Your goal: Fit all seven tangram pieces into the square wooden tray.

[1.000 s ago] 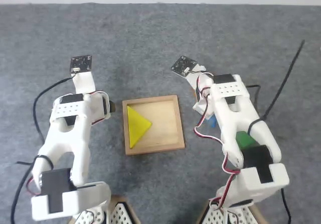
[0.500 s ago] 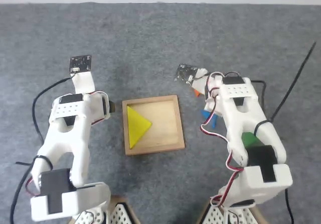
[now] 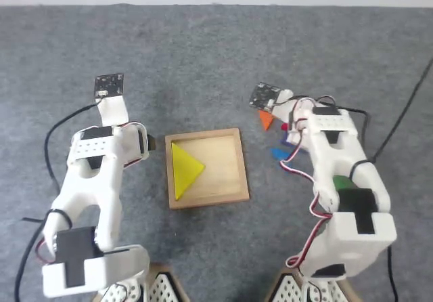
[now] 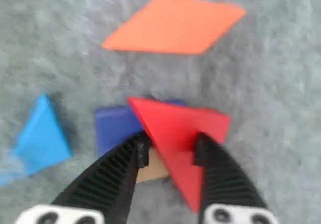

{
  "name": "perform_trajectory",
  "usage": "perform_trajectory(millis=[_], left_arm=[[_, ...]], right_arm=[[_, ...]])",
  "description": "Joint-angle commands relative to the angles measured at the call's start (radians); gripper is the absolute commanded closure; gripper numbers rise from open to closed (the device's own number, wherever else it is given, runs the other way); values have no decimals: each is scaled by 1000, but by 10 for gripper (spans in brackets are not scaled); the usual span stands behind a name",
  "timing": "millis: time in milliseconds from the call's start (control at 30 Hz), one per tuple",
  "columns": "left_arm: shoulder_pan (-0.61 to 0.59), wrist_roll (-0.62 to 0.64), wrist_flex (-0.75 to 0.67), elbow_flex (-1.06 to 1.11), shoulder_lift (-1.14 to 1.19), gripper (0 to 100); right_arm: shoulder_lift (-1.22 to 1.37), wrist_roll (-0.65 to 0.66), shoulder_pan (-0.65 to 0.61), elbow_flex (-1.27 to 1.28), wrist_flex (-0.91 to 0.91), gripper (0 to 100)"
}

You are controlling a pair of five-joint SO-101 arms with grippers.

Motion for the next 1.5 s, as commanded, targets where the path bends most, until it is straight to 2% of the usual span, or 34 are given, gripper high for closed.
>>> perform_trajectory(millis=[0, 300, 567, 633, 833, 900, 967, 1167, 1467], left_arm=[[5, -15, -21, -10, -43, 778], [5, -15, -20, -10, -43, 778], [5, -15, -21, -10, -43, 778], [5, -15, -21, -10, -43, 778], [5, -15, -18, -10, -43, 778], [5, -15, -18, -10, -43, 778], [5, -15, -18, -10, -43, 778], [5, -15, -18, -10, -43, 778], [5, -15, -21, -10, -43, 778]], right_arm=[[-4, 8, 36, -6, -16, 920], [5, 5, 12, -8, -16, 952], [7, -81, 12, -6, -94, 943], [7, -72, -5, 20, -101, 902], [53, -9, 12, 32, -148, 692], [74, 2, 25, 9, -157, 670], [105, 5, 41, -46, -125, 709], [271, 5, 74, -253, -8, 974], [340, -40, 194, -482, 189, 976]])
